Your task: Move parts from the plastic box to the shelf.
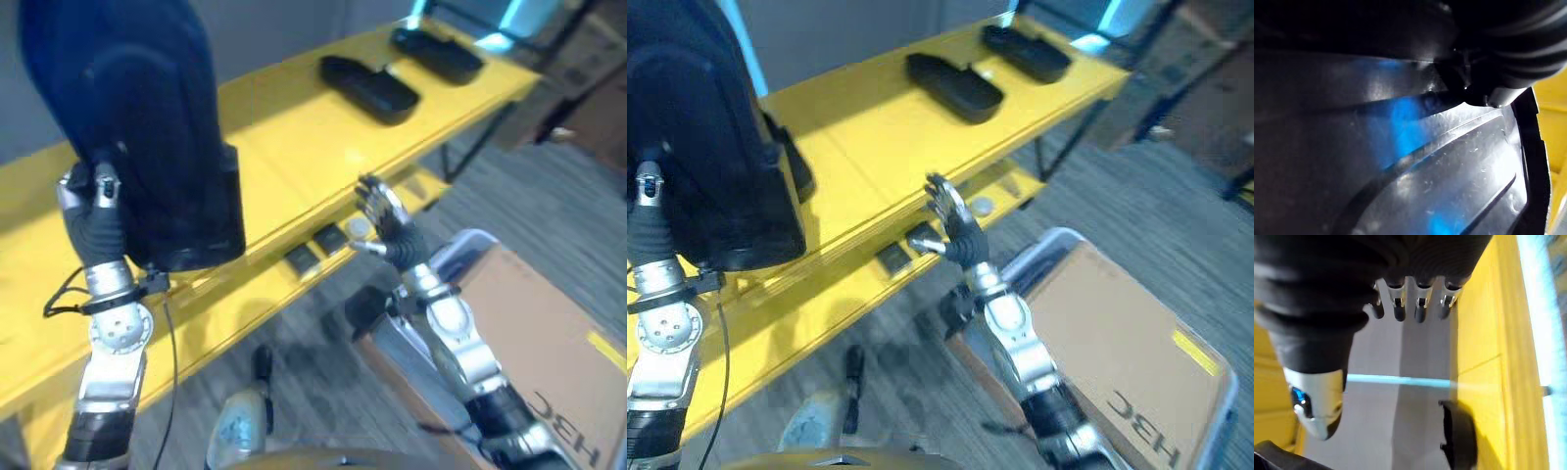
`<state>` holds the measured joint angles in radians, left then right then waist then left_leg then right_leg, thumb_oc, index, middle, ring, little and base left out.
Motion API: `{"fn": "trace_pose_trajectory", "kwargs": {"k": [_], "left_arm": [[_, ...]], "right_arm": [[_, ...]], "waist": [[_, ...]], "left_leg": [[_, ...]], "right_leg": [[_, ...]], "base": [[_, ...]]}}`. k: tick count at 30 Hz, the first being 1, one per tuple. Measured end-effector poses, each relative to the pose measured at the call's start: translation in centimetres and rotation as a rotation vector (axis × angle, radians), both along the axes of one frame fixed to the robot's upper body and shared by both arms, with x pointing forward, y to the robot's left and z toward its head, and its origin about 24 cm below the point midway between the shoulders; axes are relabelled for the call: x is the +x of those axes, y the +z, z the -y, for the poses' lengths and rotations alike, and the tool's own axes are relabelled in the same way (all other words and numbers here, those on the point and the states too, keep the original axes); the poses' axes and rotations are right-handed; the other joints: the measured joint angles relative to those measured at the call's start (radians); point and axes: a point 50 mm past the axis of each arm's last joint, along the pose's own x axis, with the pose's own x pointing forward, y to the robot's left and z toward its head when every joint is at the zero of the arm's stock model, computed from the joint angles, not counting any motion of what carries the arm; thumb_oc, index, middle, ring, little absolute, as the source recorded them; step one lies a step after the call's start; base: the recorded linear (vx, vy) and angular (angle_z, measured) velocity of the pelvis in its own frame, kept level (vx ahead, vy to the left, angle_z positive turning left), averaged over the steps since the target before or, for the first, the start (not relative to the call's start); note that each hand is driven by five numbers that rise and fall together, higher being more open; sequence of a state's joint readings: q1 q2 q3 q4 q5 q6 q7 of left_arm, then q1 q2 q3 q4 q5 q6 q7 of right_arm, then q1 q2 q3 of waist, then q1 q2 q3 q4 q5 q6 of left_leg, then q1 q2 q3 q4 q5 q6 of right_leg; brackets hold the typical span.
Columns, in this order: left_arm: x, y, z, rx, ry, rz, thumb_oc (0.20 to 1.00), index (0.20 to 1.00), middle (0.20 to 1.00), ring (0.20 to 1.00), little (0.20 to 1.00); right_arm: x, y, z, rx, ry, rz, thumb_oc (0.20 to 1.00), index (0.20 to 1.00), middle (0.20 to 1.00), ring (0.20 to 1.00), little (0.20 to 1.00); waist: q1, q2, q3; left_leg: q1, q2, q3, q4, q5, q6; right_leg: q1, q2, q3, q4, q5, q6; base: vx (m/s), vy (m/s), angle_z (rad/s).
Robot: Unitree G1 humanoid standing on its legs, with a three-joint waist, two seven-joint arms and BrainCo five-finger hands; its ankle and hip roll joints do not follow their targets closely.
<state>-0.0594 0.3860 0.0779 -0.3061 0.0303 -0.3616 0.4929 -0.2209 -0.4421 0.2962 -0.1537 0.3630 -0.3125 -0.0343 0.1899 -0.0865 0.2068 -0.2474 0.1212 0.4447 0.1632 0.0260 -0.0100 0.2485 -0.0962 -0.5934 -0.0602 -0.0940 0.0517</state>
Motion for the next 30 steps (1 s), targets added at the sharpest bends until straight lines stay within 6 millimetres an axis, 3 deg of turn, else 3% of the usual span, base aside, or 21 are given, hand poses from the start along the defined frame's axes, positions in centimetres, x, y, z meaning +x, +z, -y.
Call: {"fn": "trace_pose_trajectory", "kwargs": {"k": [1,2,3,4,5,7,9,11,12,13,14,15,16,17,18,20,22,24,27,30], "left_arm": [[0.0,0.0,0.3,-0.005,-0.017,0.002,0.200,0.200,0.200,0.200,0.200],[-0.2,-0.2,0.6,-0.006,-0.037,0.000,0.200,0.200,0.200,0.200,0.200],[-0.2,-0.2,0.6,-0.006,-0.037,0.000,0.200,0.200,0.200,0.200,0.200],[-0.5,-0.2,1.7,0.011,-0.100,0.006,0.200,0.200,0.200,0.200,0.200],[-0.6,0.2,2.0,0.015,-0.124,0.019,0.200,0.200,0.200,0.200,0.200],[-0.4,0.5,1.9,0.003,-0.141,0.028,0.200,0.200,0.200,0.200,0.200],[-0.1,0.8,1.8,0.007,-0.155,0.029,0.200,0.200,0.200,0.200,0.200],[0.6,1.2,1.6,0.030,-0.151,0.038,0.200,0.200,0.200,0.200,0.200],[1.0,1.3,1.7,0.035,-0.155,0.036,0.200,0.200,0.200,0.200,0.200],[1.6,1.7,2.5,0.043,-0.187,0.049,0.200,0.200,0.200,0.200,0.200],[1.8,2.2,2.9,0.047,-0.204,0.069,0.200,0.200,0.200,0.200,0.200],[2.0,2.4,3.1,0.053,-0.211,0.076,0.200,0.200,0.200,0.200,0.200],[2.1,2.6,3.2,0.057,-0.214,0.082,0.200,0.200,0.200,0.200,0.200],[2.2,2.5,3.6,0.064,-0.219,0.082,0.200,0.200,0.200,0.200,0.200],[2.2,2.4,3.8,0.064,-0.228,0.079,0.200,0.200,0.200,0.200,0.200],[2.1,1.9,4.2,0.056,-0.244,0.064,0.200,0.200,0.200,0.200,0.200],[1.5,1.2,3.8,0.046,-0.232,0.038,0.200,0.200,0.200,0.200,0.200],[0.6,-0.1,3.7,0.021,-0.230,-0.005,0.200,0.200,0.200,0.200,0.200],[0.5,-0.6,3.5,0.026,-0.226,-0.027,0.200,0.200,0.200,0.200,0.200],[0.5,-0.5,3.6,0.026,-0.228,-0.023,0.200,0.200,0.200,0.200,0.200]], "right_arm": [[-0.1,0.5,-0.1,0.006,0.005,0.029,1.000,1.000,1.000,1.000,1.000],[-0.3,0.9,-0.2,0.010,0.010,0.049,1.000,1.000,1.000,1.000,1.000],[-0.3,0.9,-0.2,0.010,0.010,0.049,1.000,1.000,1.000,1.000,1.000],[-0.4,1.0,-0.3,0.030,0.002,0.064,1.000,1.000,1.000,1.000,1.000],[-0.4,1.0,-0.8,0.062,0.010,0.060,1.000,1.000,1.000,1.000,1.000],[-0.2,1.2,-1.4,0.079,0.023,0.067,1.000,1.000,1.000,1.000,1.000],[-0.2,1.3,-1.7,0.072,0.020,0.079,1.000,1.000,1.000,1.000,1.000],[-0.5,1.2,-2.1,0.092,0.010,0.085,1.000,1.000,1.000,1.000,1.000],[-0.6,0.9,-2.2,0.097,0.002,0.078,1.000,1.000,1.000,1.000,1.000],[-1.1,0.8,-2.0,0.082,-0.005,0.080,1.000,1.000,1.000,1.000,1.000],[-1.4,1.0,-2.0,0.079,0.000,0.094,1.000,1.000,1.000,1.000,1.000],[-1.5,1.2,-1.9,0.080,0.003,0.102,1.000,1.000,1.000,1.000,1.000],[-1.6,1.3,-1.9,0.077,0.004,0.110,1.000,1.000,1.000,1.000,1.000],[-1.9,1.4,-1.5,0.070,-0.003,0.119,1.000,1.000,1.000,1.000,1.000],[-1.9,1.2,-1.2,0.067,-0.009,0.114,1.000,1.000,1.000,1.000,1.000],[-2.0,1.0,-0.9,0.070,-0.004,0.099,1.000,1.000,1.000,1.000,1.000],[-1.8,1.6,-1.2,0.074,0.029,0.118,1.000,1.000,1.000,1.000,1.000],[-1.5,2.5,-1.6,0.071,0.064,0.154,1.000,1.000,1.000,1.000,1.000],[-1.3,3.9,-2.7,0.062,0.122,0.215,1.000,1.000,1.000,1.000,1.000],[-1.4,4.1,-3.3,0.072,0.169,0.220,1.000,1.000,1.000,1.000,1.000]], "waist": [[-0.007,0.006,-0.004],[-0.008,0.021,-0.010],[-0.008,0.021,-0.010],[-0.021,0.034,-0.012],[-0.014,0.031,-0.013],[-0.012,0.015,-0.017],[-0.017,0.021,-0.014],[-0.056,0.035,-0.011],[-0.081,0.042,-0.008],[-0.110,0.063,0.001],[-0.133,0.067,0.003],[-0.160,0.070,0.005],[-0.166,0.076,0.008],[-0.190,0.089,0.007],[-0.214,0.091,0.006],[-0.216,0.084,0.001],[-0.158,0.069,-0.017],[-0.138,0.092,-0.031],[-0.107,0.087,-0.041],[-0.109,0.089,-0.043]], "left_leg": [[0.022,0.012,0.010,0.037,0.013,0.005],[0.056,0.011,-0.040,0.042,0.039,0.014],[0.056,0.011,-0.040,0.042,0.039,0.014],[0.074,-0.031,-0.123,0.032,0.000,0.006],[0.078,-0.050,-0.138,0.030,-0.019,0.034],[0.083,-0.089,-0.144,0.030,-0.039,0.048],[0.111,-0.113,-0.140,0.013,-0.053,0.069],[0.158,-0.141,-0.148,-0.004,-0.083,0.096],[0.185,-0.146,-0.165,-0.019,-0.071,0.088],[0.218,-0.161,-0.194,-0.054,-0.073,0.099],[0.221,-0.158,-0.217,-0.062,-0.067,0.104],[0.221,-0.162,-0.227,-0.072,-0.053,0.100],[0.231,-0.172,-0.239,-0.085,-0.050,0.099],[0.242,-0.178,-0.297,-0.108,-0.041,0.098],[0.243,-0.182,-0.315,-0.113,-0.032,0.096],[0.267,-0.214,-0.376,-0.133,-0.023,0.095],[0.285,-0.244,-0.397,-0.148,-0.018,0.095],[0.288,-0.225,-0.430,-0.146,-0.021,0.076],[0.274,-0.200,-0.459,-0.148,-0.015,0.046],[0.246,-0.190,-0.500,-0.150,-0.007,0.030]], "right_leg": [[0.007,-0.005,-0.008,0.013,-0.005,0.016],[0.013,-0.022,-0.006,0.040,-0.016,0.031],[0.013,-0.022,-0.006,0.040,-0.016,0.031],[0.010,-0.072,-0.015,0.108,-0.024,0.045],[0.003,-0.091,-0.016,0.137,-0.027,0.024],[0.008,-0.117,-0.017,0.154,-0.007,0.022],[-0.033,-0.167,-0.005,0.273,-0.023,0.028],[-0.138,-0.251,0.113,0.564,0.053,0.066],[-0.189,-0.291,0.169,0.699,0.029,0.084],[-0.280,-0.272,0.250,0.732,-0.066,0.085],[-0.332,-0.210,0.341,0.690,-0.101,0.080],[-0.364,-0.187,0.366,0.644,-0.109,0.082],[-0.402,-0.163,0.371,0.594,-0.114,0.080],[-0.426,-0.056,0.515,0.427,-0.109,0.080],[-0.422,-0.035,0.562,0.379,-0.093,0.086],[-0.420,0.010,0.645,0.323,-0.033,0.056],[-0.409,-0.002,0.614,0.270,0.080,0.026],[-0.353,0.014,0.574,0.174,0.137,0.022],[-0.309,0.040,0.537,0.066,0.194,-0.001],[-0.285,0.051,0.495,-0.007,0.225,-0.016]], "base": [[0.11,0.144,1.12],[0.16,0.159,0.57],[0.13,0.113,0.72],[0.24,0.247,0.72],[0.27,0.278,0.80],[0.27,0.299,0.26],[0.23,0.331,0.05],[0.15,0.192,0.10],[0.09,0.017,0.28],[0.12,-0.043,0.48],[0.13,-0.132,0.63],[0.12,-0.169,0.58],[0.10,-0.143,0.84],[0.05,-0.157,0.96],[0.04,-0.146,1.40],[0.03,-0.176,1.08],[-0.03,-0.228,0.40],[-0.05,-0.200,0.33],[-0.14,-0.117,0.23],[-0.23,0.024,0.67]]}}
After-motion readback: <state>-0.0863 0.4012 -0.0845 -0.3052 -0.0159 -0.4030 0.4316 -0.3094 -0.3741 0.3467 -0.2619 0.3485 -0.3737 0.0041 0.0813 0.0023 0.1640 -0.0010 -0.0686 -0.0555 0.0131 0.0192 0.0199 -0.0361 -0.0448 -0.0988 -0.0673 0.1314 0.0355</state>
